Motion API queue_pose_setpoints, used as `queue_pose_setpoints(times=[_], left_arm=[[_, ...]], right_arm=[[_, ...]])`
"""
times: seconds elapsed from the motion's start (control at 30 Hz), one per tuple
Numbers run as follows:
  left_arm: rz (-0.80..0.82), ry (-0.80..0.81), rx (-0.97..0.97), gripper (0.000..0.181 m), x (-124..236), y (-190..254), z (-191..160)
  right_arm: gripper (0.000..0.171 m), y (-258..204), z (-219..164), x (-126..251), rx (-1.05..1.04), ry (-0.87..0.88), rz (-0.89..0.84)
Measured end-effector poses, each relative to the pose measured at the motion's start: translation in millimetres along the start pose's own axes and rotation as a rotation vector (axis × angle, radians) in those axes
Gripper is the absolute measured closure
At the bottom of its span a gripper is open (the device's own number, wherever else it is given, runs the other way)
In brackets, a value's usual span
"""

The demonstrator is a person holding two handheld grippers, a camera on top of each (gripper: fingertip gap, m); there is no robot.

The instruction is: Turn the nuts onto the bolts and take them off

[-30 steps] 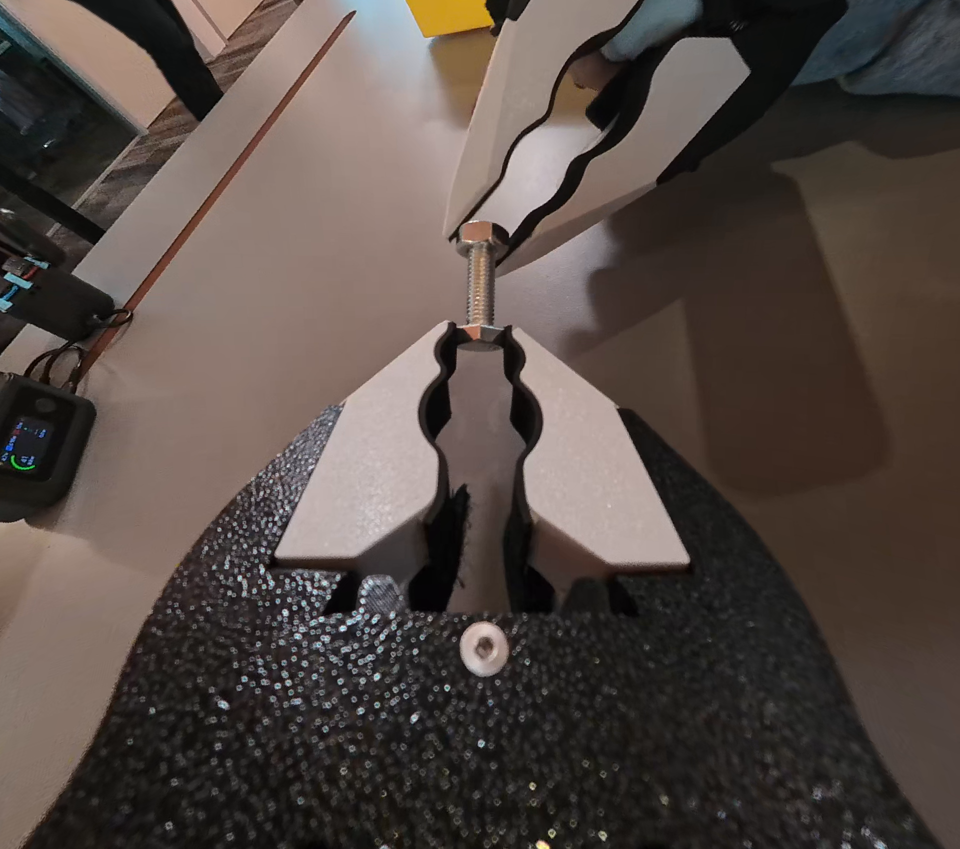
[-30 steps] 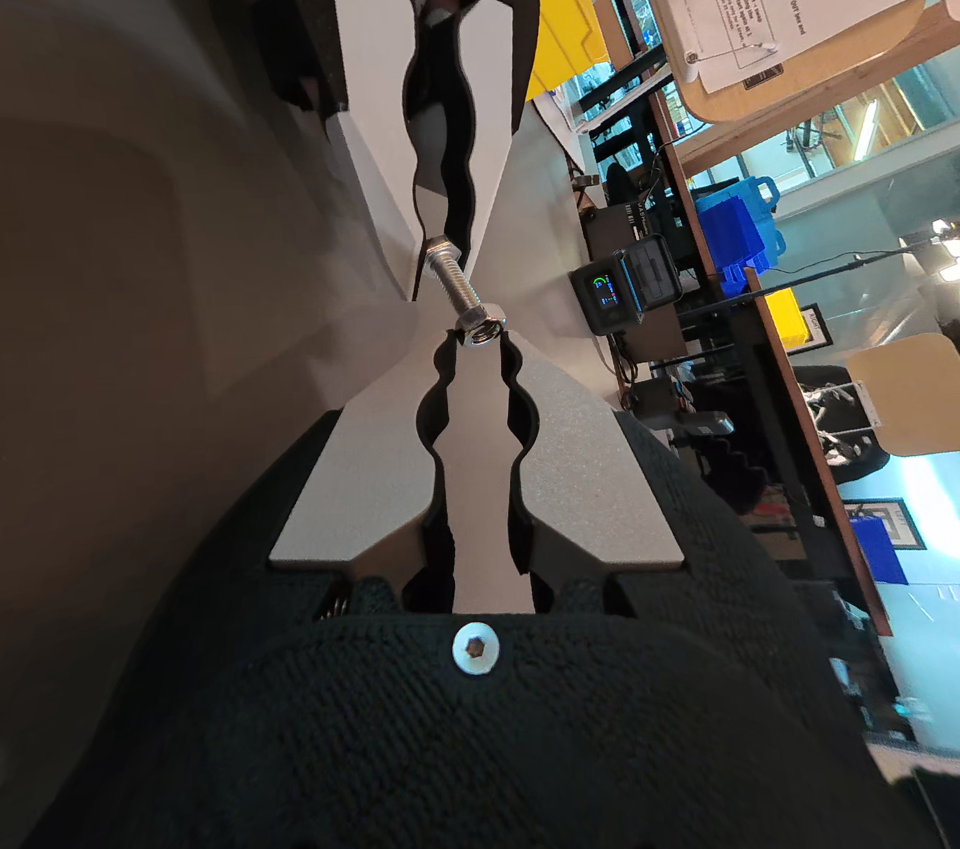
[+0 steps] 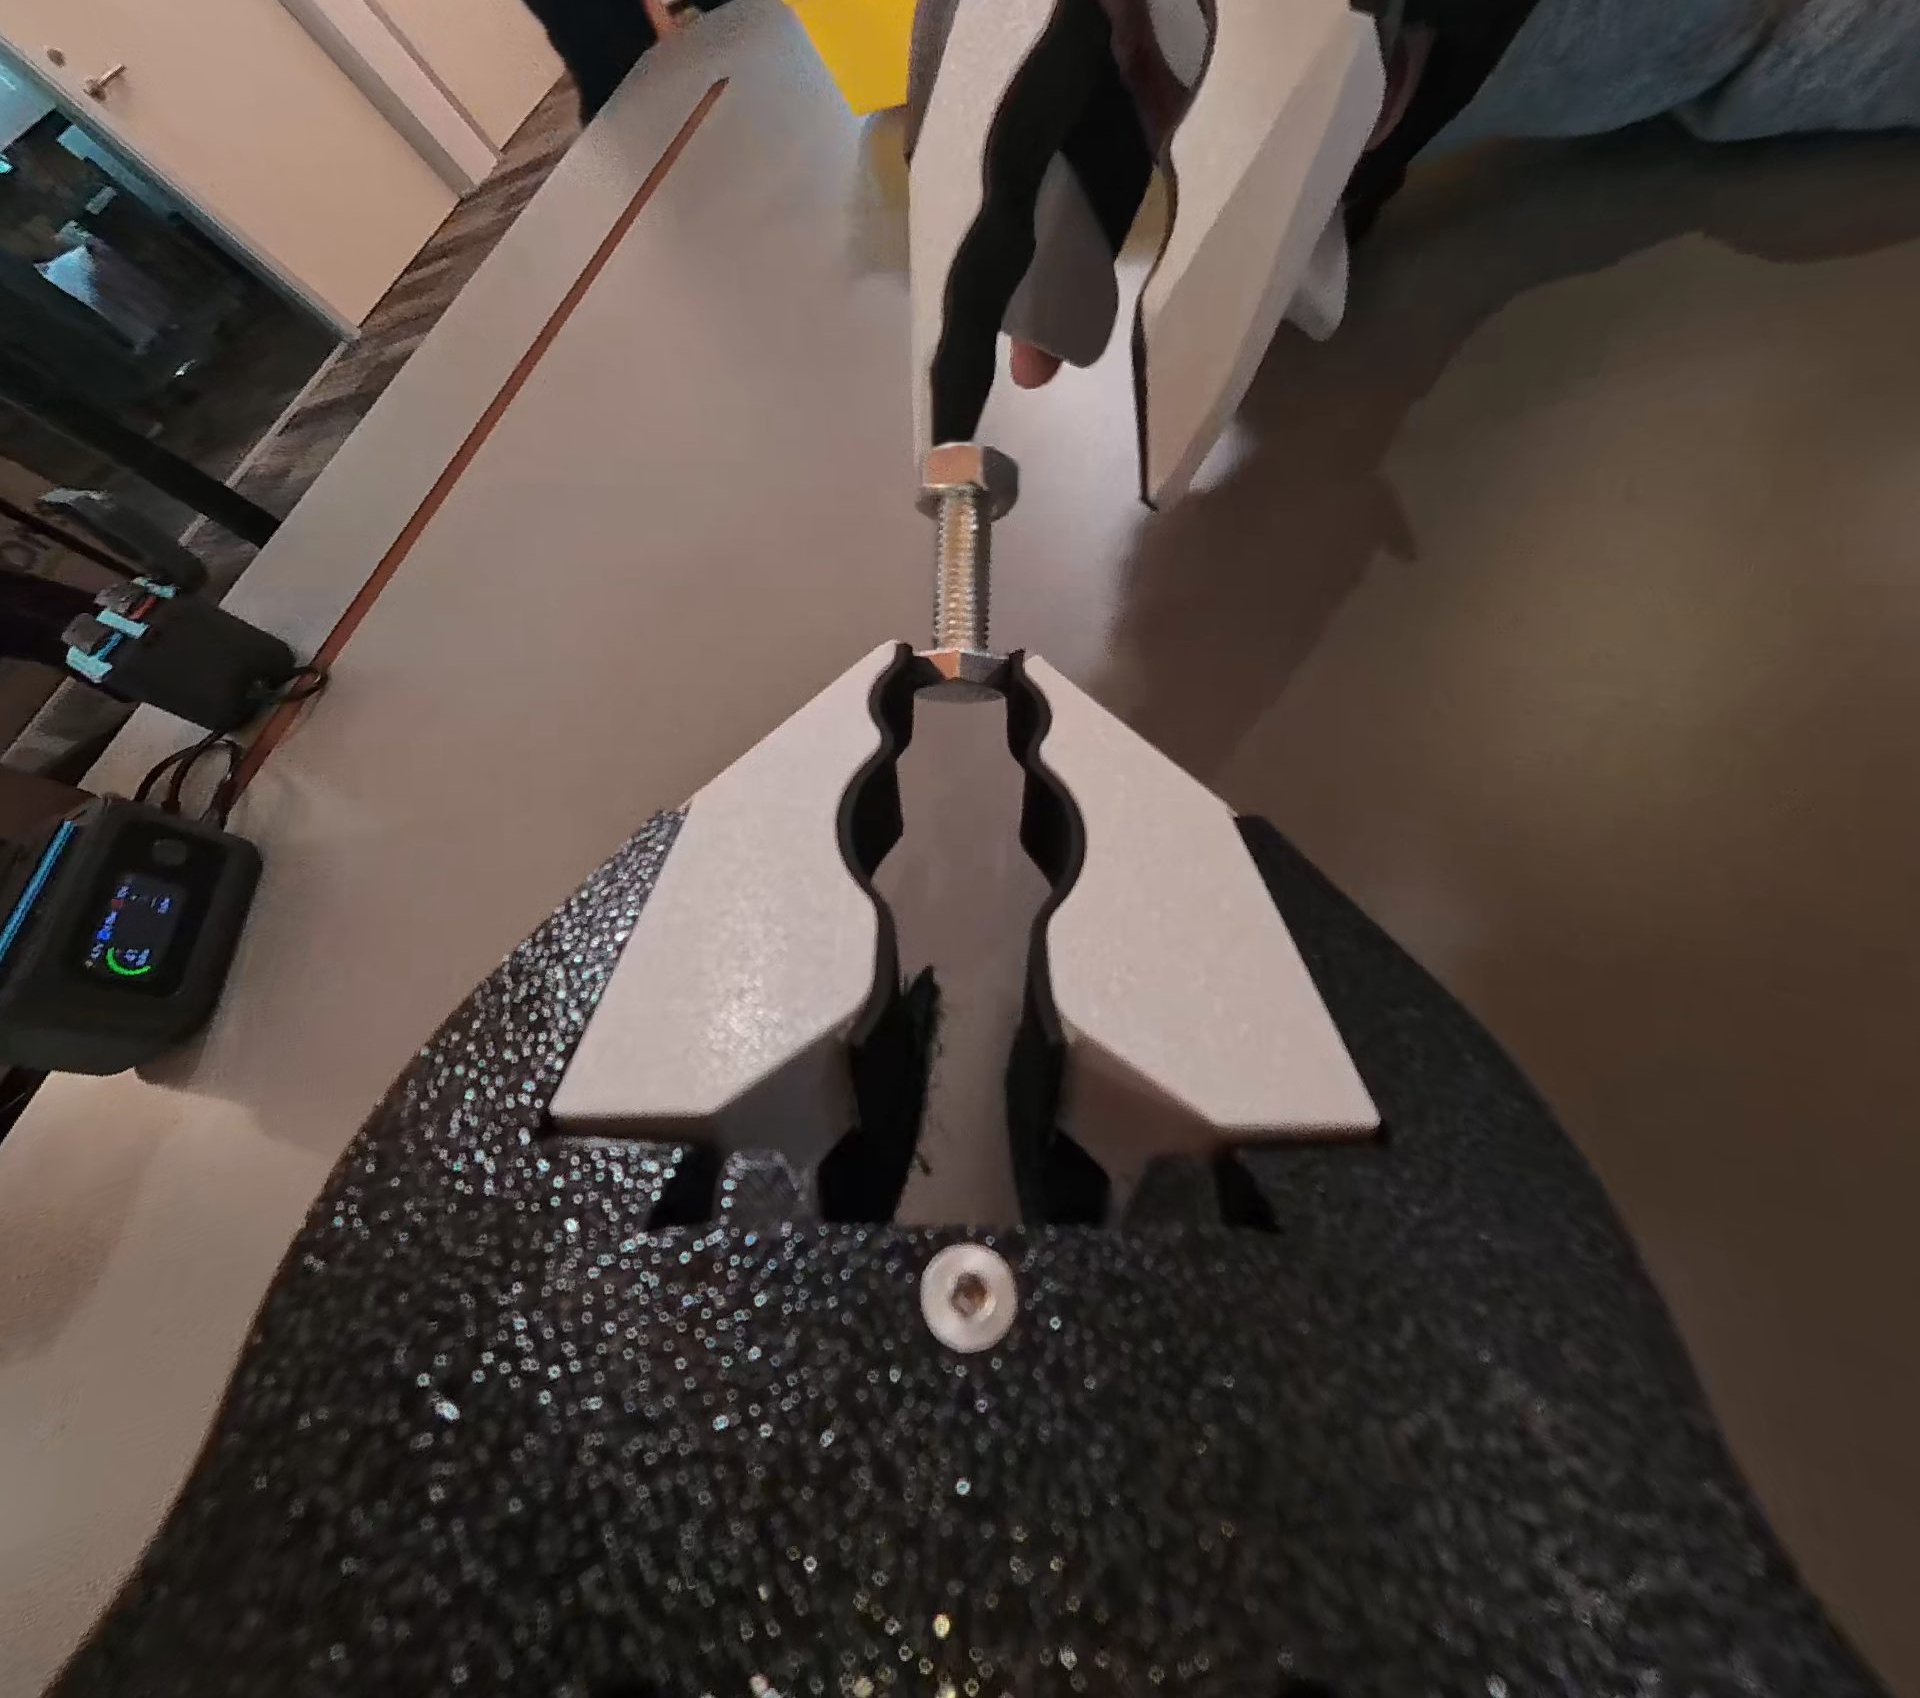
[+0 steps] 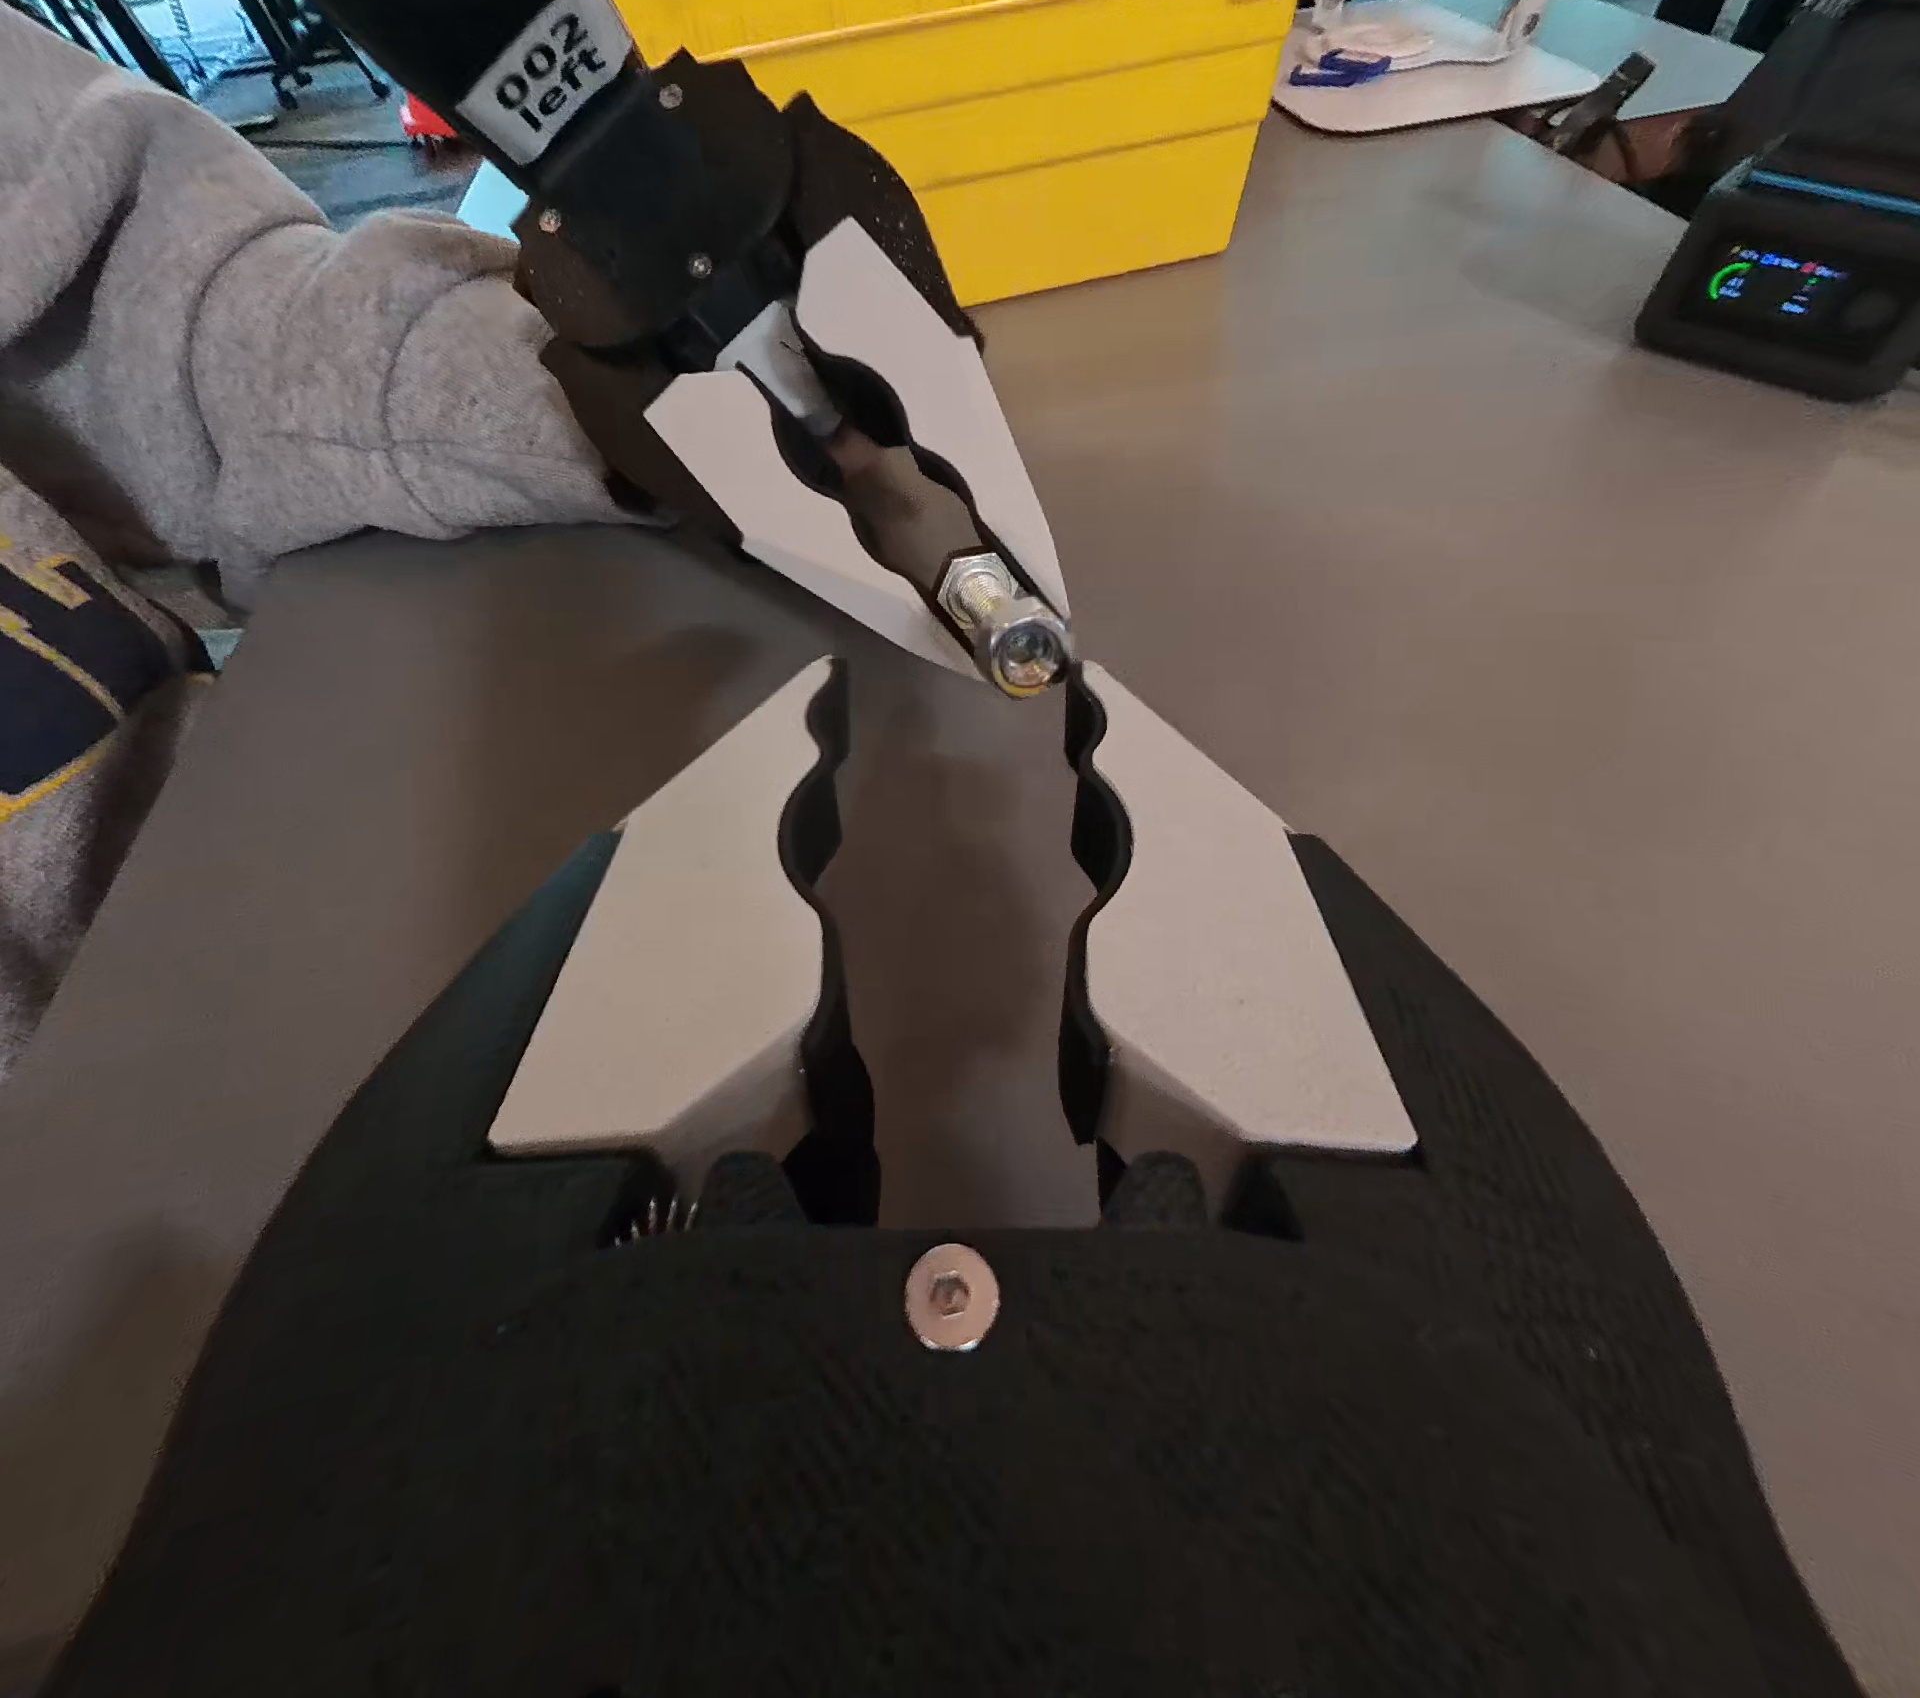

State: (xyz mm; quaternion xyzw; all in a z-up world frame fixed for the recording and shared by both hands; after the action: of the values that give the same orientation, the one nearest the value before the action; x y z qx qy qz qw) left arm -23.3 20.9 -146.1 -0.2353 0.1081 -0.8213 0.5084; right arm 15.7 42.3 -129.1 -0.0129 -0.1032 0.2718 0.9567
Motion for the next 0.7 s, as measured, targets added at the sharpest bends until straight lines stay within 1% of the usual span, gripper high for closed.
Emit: queue_pose_setpoints(times=[0.07, 0.13, 0.17, 0.3, 0.4, 0.47, 0.53, 0.6, 0.63, 0.7], left_arm=[[-0.017, -0.005, -0.009, 0.166, -0.7, 2.9, -0.4], [-0.016, -0.017, -0.024, 0.165, -1.9, 3.9, -1.4], [-0.016, -0.017, -0.027, 0.166, -2.2, 4.0, -1.1], [-0.007, -0.015, -0.027, 0.166, -1.1, 2.4, -1.0], [-0.013, -0.024, -0.041, 0.166, -1.5, 4.3, -1.6], [-0.022, -0.036, -0.055, 0.166, -2.3, 6.4, -2.9], [-0.027, -0.040, -0.063, 0.166, -2.0, 7.4, -3.5], [-0.019, -0.037, -0.058, 0.166, -1.6, 6.1, -2.8], [-0.018, -0.034, -0.056, 0.166, -1.4, 5.6, -2.5], [-0.016, -0.032, -0.058, 0.166, -0.8, 5.4, -2.2]], right_arm=[[0.130, -1.8, 3.9, 0.0, 0.035, 0.025, 0.005], [0.134, -10.6, 13.8, 1.1, 0.099, 0.093, 0.043], [0.134, -10.4, 16.1, 1.6, 0.112, 0.104, 0.032], [0.129, 3.7, 3.4, 4.4, 0.031, 0.003, -0.036], [0.129, 4.5, -3.0, 2.7, -0.034, -0.036, -0.024], [0.129, -1.8, -2.9, -1.5, -0.023, -0.042, 0.006], [0.126, -8.8, 1.2, -4.7, 0.061, -0.013, 0.028], [0.133, -15.4, 9.2, -3.4, 0.117, 0.046, 0.056], [0.133, -11.3, 11.3, -2.8, 0.096, 0.053, 0.033], [0.129, -1.7, 4.6, -1.5, 0.019, -0.008, -0.004]])
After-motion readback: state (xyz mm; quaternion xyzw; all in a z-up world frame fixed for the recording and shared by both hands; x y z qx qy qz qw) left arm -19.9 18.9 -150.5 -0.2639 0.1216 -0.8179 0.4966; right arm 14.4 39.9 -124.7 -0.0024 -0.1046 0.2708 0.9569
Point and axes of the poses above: each gripper's, where its closed fingertips meet, x back along the fingers, z out of its top, y = z × x across the jaws, the point moved 2 cm from there along x, back along the fingers, and after that the axes turned 8 degrees about y, right-handed, at the moved point
